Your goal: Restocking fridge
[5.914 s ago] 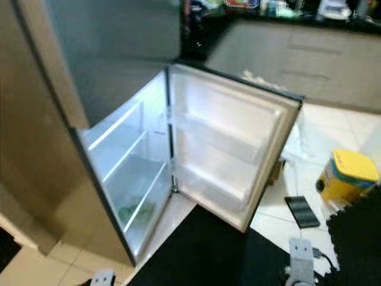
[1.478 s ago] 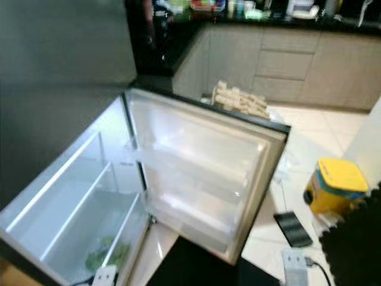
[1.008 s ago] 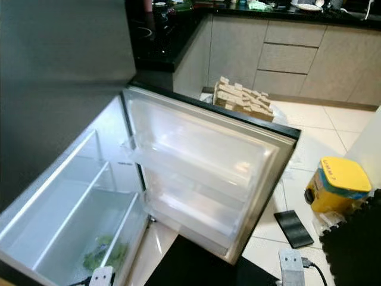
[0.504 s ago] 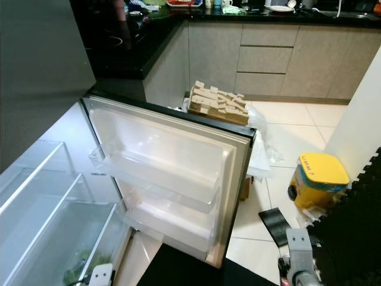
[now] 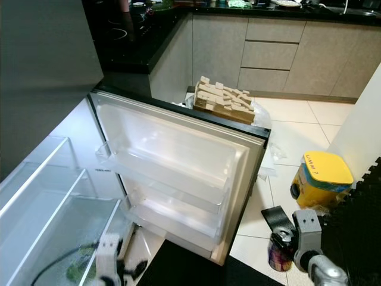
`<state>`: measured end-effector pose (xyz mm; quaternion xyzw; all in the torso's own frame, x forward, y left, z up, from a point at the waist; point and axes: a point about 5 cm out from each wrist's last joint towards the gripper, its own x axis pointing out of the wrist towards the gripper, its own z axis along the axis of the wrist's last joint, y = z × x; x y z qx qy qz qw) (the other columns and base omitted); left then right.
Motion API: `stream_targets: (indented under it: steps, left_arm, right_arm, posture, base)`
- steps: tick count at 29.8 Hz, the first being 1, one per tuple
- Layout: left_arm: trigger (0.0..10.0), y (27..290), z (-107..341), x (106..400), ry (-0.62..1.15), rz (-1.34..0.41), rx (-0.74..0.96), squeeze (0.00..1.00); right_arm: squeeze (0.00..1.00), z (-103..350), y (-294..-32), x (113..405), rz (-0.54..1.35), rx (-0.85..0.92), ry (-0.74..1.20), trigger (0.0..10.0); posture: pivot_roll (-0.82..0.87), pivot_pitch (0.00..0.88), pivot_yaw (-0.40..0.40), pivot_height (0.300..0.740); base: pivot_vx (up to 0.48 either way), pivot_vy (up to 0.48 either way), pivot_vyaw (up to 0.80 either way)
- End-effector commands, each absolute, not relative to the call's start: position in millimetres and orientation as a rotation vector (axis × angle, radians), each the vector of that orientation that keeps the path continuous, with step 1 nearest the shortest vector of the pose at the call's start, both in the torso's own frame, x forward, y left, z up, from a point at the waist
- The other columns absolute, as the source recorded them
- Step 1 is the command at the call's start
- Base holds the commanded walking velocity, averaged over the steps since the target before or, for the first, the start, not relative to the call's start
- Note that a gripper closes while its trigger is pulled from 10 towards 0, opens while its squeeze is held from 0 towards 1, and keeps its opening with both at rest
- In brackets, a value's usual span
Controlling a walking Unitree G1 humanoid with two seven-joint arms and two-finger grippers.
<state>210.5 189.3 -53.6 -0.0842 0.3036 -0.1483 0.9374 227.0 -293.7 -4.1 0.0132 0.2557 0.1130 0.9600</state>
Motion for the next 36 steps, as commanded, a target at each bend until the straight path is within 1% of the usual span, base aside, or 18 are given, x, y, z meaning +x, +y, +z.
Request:
stream_targets:
  steps: [1,5,6,8,10,11,12,14,16,17,18,19,22,27,31,36]
  left_arm:
    - [10.0,199,-47,214,0.578,-0.332,-0.159,0.0]
    - [10.0,206,-32,226,0.481,-0.413,-0.137,0.0]
    - [10.0,206,-32,226,0.481,-0.413,-0.137,0.0]
    - [10.0,211,-19,234,0.409,-0.465,-0.14,0.0]
    - [10.0,214,-11,236,0.361,-0.536,-0.144,0.0]
    - [10.0,214,-11,236,0.361,-0.536,-0.144,0.0]
    - [10.0,214,-5,235,0.32,-0.617,-0.155,0.0]
    - [10.0,217,1,231,0.287,-0.722,-0.187,0.0]
    - [10.0,223,8,227,0.273,-0.801,-0.204,0.0]
    - [10.0,223,8,227,0.273,-0.801,-0.204,0.0]
    - [10.0,228,14,227,0.27,-0.847,-0.191,0.0]
    - [10.0,228,14,227,0.27,-0.847,-0.191,0.0]
    - [10.0,234,25,229,0.241,-0.904,-0.183,0.0]
    - [10.0,236,31,231,0.218,-0.919,-0.18,0.0]
    - [10.0,239,37,230,0.2,-0.928,-0.198,0.0]
    - [10.0,245,37,228,0.209,-0.908,-0.208,0.0]
  right_arm:
    - [0.0,3,-299,226,0.291,0.038,0.488,10.0]
    - [0.0,16,-309,227,0.372,0.041,0.453,10.0]
    - [0.0,16,-309,227,0.372,0.041,0.453,10.0]
    - [0.0,24,-313,227,0.439,0.029,0.441,10.0]
    - [0.0,30,-316,228,0.488,0.027,0.43,10.0]
    - [0.0,30,-316,228,0.488,0.027,0.43,10.0]
    - [0.0,36,-318,228,0.536,0.033,0.416,10.0]
    - [0.0,44,-319,228,0.605,0.029,0.407,10.0]
    - [0.0,51,-319,229,0.67,0.024,0.399,10.0]
    - [0.0,51,-319,229,0.67,0.024,0.399,10.0]
    - [0.0,58,-319,230,0.721,0.023,0.386,10.0]
    - [0.0,58,-319,230,0.721,0.023,0.386,10.0]
    - [0.0,72,-313,234,0.809,0.019,0.348,10.0]
    - [0.0,80,-308,237,0.859,0.009,0.332,10.0]
    - [0.0,99,-293,244,0.963,-0.004,0.27,10.0]
    - [0.0,118,-282,249,1.013,-0.003,0.194,10.0]
  posture:
    - [-0.05,0.0,-0.007,0.74]
    - [-0.06,0.0,-0.004,0.74]
    - [-0.06,0.0,-0.004,0.74]
    - [-0.06,0.0,-0.003,0.74]
    - [-0.06,0.0,-0.004,0.74]
    - [-0.06,0.0,-0.004,0.74]
    - [-0.06,0.0,-0.007,0.74]
    - [-0.06,0.0,-0.007,0.74]
    - [-0.06,0.0,-0.009,0.74]
    - [-0.06,0.0,-0.009,0.74]
    - [-0.06,0.0,-0.008,0.74]
    - [-0.06,0.0,-0.008,0.74]
    - [-0.06,0.0,-0.006,0.74]
    - [-0.06,0.0,-0.007,0.74]
    - [-0.06,0.0,-0.007,0.74]
    - [-0.06,0.0,-0.008,0.74]
  base:
    - [0.0,0.0,0.0]
    - [0.0,0.0,0.0]
    - [0.0,0.0,0.0]
    - [0.0,0.0,0.0]
    - [0.0,0.0,0.0]
    - [0.0,0.0,0.0]
    - [0.0,0.0,0.0]
    - [0.0,0.0,0.0]
    - [0.0,0.0,0.0]
    - [0.0,0.0,0.0]
    - [0.0,0.0,0.0]
    - [0.0,0.0,0.0]
    - [0.0,0.0,0.0]
    - [0.0,0.0,0.0]
    - [0.0,0.0,0.0]
    - [0.0,0.0,0.0]
